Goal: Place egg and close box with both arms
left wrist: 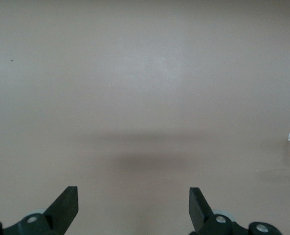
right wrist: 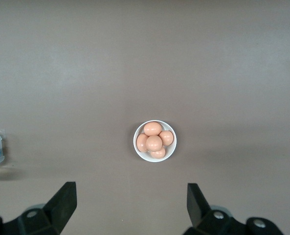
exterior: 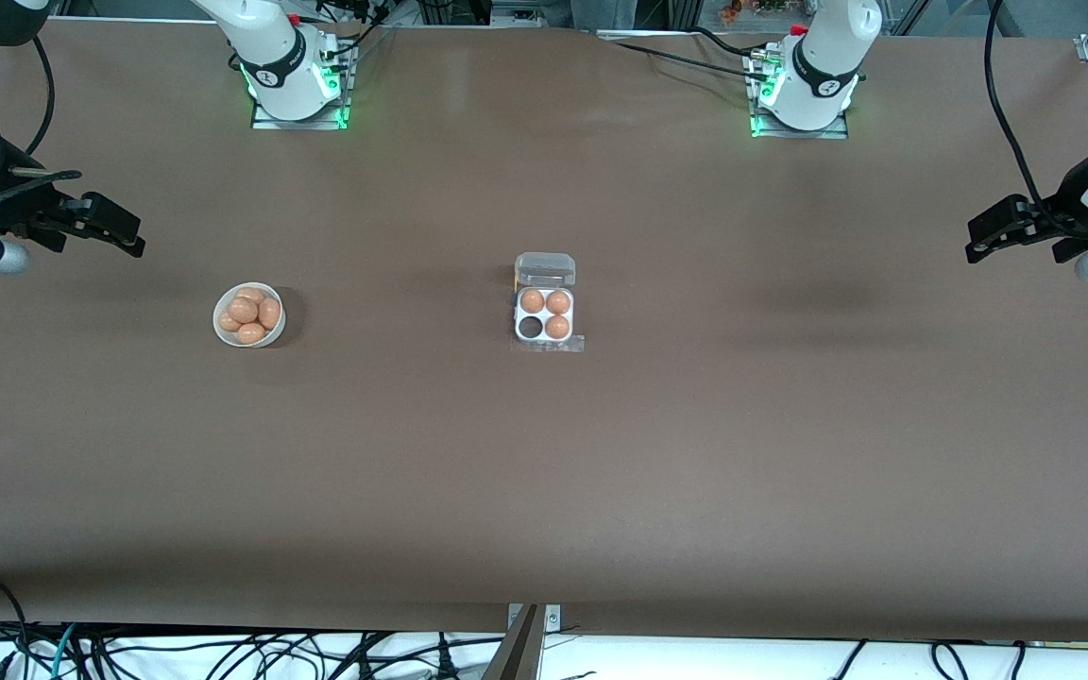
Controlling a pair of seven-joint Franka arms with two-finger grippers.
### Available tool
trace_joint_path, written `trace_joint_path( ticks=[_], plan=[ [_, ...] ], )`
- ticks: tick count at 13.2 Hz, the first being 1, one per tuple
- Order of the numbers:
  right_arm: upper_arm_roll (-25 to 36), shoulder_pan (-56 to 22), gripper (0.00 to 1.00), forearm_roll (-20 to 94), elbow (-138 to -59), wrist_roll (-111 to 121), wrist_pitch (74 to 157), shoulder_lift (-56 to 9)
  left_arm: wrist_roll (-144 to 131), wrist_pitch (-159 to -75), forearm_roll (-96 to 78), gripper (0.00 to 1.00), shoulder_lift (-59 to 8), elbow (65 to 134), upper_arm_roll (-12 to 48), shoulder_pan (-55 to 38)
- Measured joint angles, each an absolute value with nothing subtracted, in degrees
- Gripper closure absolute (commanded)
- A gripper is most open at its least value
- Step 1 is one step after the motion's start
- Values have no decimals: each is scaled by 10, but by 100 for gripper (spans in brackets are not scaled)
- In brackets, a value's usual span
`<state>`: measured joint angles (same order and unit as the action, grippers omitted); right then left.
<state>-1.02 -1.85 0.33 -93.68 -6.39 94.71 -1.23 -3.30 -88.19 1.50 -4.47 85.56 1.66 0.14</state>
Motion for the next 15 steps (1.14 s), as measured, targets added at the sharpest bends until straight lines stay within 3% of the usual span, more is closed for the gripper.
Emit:
trace_joint_path(
  ticks=[9,13,15],
  plan=[
    [-13,-22,0,3,-942,-55,940,-24,-33,-882,15,0,-45,856,17,1],
    [-15,-37,0,3,-965,-54,939,-104,-33,-881,15,0,-45,855,17,2],
    [-2,-36,0,2,-1007,-54,1009,-140,-33,-881,15,0,-45,855,17,2]
  ],
)
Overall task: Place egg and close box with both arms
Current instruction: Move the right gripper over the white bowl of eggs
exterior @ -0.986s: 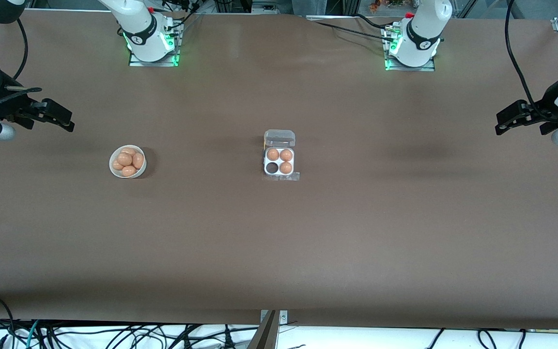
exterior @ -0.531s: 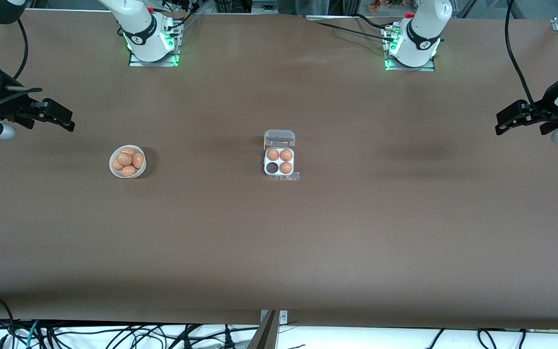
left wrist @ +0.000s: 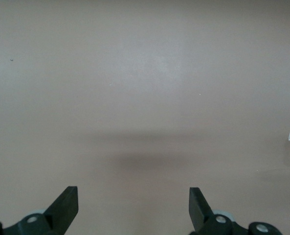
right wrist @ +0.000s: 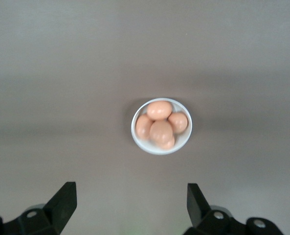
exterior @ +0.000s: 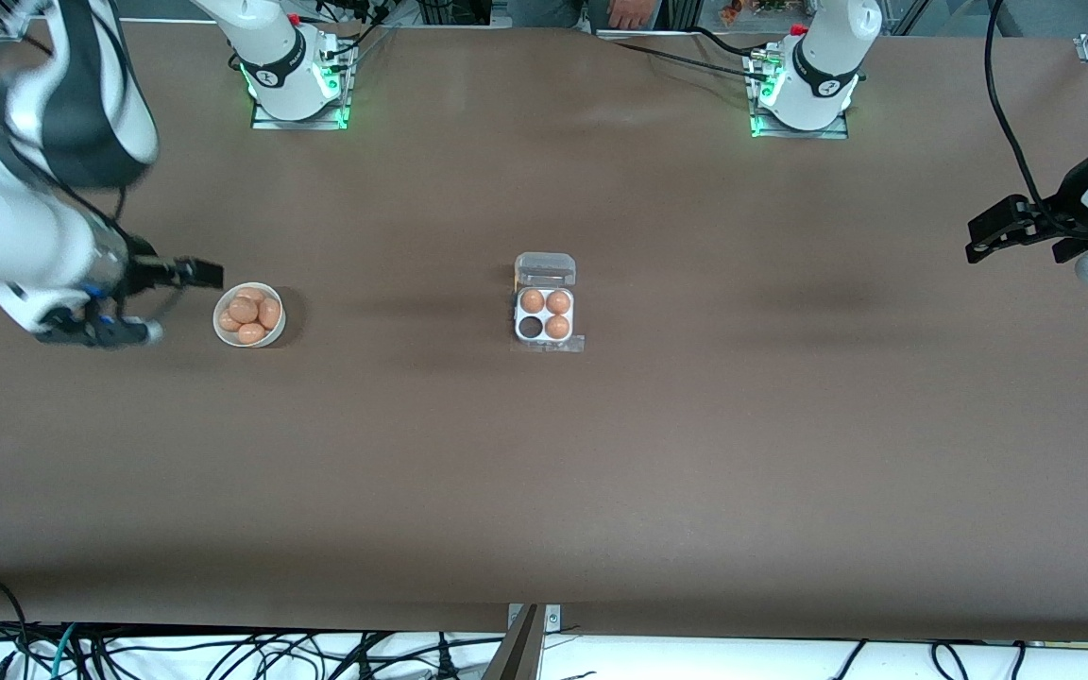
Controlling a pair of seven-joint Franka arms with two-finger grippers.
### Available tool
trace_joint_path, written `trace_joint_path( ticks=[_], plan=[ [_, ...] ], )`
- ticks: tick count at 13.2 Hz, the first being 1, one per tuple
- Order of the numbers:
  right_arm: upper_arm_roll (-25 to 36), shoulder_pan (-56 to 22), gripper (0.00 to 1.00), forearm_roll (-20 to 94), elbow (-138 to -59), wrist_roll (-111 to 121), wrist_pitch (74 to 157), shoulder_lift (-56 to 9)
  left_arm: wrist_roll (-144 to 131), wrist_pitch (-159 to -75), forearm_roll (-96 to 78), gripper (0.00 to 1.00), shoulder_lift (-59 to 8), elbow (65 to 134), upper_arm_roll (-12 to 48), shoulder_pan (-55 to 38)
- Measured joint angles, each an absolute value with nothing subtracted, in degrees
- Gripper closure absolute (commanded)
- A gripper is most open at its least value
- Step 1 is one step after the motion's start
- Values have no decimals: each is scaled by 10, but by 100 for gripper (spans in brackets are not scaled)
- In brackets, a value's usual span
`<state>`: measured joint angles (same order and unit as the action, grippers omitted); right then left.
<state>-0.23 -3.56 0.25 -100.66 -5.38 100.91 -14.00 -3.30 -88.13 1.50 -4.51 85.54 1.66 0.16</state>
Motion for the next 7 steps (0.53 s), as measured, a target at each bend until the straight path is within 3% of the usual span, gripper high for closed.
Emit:
trace_joint_path(
  ticks=[7],
  plan=[
    [12,-32,0,-6,-1258,-53,1341,-118,-33,-881,15,0,-45,855,17,2]
  ],
)
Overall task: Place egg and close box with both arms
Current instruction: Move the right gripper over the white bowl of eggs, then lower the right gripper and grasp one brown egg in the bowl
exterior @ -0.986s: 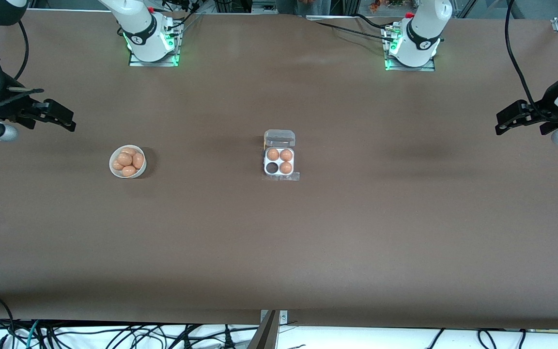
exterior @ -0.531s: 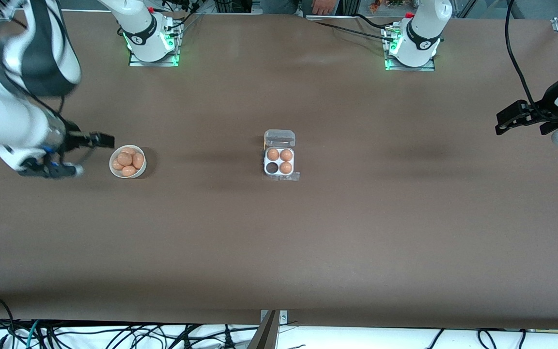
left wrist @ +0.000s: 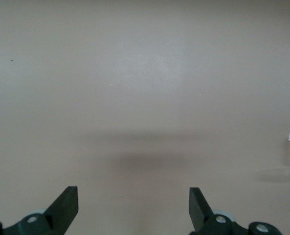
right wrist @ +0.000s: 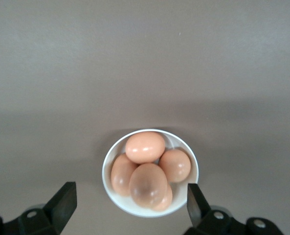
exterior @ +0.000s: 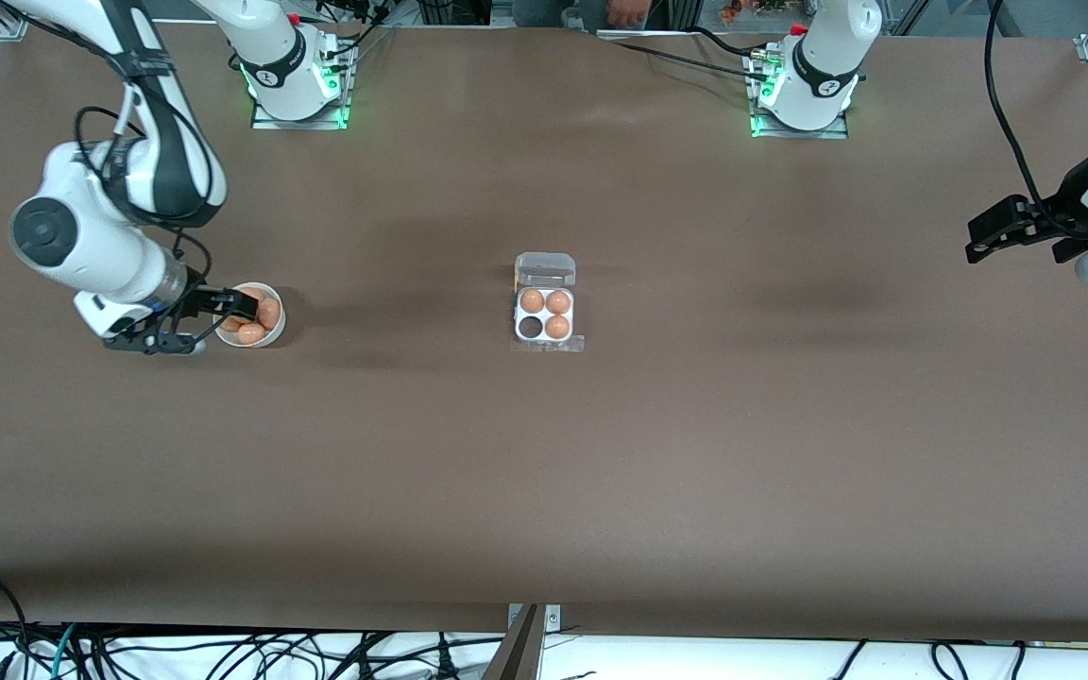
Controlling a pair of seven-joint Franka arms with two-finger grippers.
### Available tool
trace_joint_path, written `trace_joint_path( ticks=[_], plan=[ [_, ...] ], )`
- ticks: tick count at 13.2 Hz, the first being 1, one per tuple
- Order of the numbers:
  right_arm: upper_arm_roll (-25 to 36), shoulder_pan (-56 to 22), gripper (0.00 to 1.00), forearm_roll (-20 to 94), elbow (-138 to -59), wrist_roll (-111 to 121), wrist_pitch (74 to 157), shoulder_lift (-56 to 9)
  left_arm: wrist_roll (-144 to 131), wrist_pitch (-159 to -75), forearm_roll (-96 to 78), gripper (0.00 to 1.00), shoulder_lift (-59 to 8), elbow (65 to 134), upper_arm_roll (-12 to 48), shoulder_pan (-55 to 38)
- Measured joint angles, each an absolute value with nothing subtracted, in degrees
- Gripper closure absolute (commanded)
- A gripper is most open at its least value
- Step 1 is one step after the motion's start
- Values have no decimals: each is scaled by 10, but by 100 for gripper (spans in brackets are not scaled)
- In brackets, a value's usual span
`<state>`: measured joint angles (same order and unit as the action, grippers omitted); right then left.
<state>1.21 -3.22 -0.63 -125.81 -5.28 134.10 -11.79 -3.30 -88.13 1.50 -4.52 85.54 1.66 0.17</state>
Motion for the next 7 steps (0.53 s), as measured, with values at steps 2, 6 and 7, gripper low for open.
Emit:
trace_joint_path(
  ticks=[2,6,7],
  plan=[
    [14,-32,0,-8,-1308,-51,1397,-113,-33,-881,15,0,-45,855,17,2],
    [15,-32,0,-11,-1323,-46,1416,-110,-33,-881,15,0,-46,855,17,2],
    [15,-32,0,-17,-1325,-46,1420,-112,-33,-881,15,0,-47,855,17,2]
  ],
)
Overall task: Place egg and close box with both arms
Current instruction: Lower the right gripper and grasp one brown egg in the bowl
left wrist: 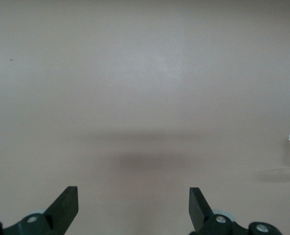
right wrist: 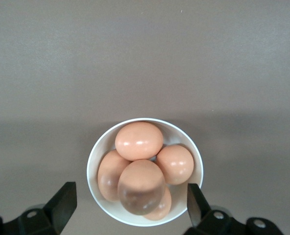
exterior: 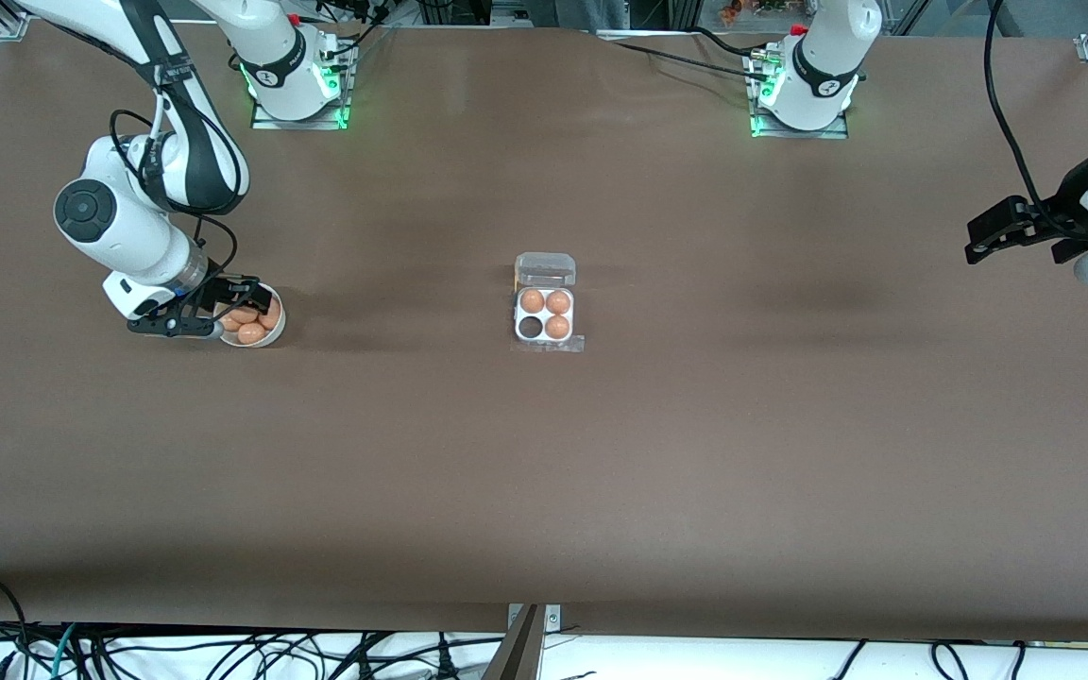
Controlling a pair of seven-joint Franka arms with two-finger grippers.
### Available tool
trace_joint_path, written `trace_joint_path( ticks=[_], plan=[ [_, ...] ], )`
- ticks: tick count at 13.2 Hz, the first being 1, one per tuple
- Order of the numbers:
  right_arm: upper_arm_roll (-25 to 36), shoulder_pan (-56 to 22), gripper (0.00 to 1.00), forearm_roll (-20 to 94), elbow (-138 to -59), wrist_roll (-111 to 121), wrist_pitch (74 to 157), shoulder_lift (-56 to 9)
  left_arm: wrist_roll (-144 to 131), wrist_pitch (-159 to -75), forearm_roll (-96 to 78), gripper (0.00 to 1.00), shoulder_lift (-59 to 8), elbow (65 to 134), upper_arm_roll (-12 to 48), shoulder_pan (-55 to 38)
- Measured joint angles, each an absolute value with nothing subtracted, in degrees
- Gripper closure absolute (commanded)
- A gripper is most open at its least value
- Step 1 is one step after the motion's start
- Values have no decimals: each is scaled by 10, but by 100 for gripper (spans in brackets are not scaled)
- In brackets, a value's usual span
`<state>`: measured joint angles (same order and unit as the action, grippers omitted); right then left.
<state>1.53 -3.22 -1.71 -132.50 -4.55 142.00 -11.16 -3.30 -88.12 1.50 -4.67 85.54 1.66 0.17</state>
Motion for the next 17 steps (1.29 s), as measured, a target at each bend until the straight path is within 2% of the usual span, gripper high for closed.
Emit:
trace_joint_path(
  ticks=[7,11,17],
  plan=[
    [16,-32,1,-31,-1328,-45,1432,-129,-33,-881,15,0,-48,855,17,2],
    [16,-32,19,-31,-1328,-44,1435,-137,-33,-881,15,0,-48,855,17,2],
    [16,-32,23,-31,-1328,-44,1437,-139,-33,-881,15,0,-48,855,17,2]
  ],
)
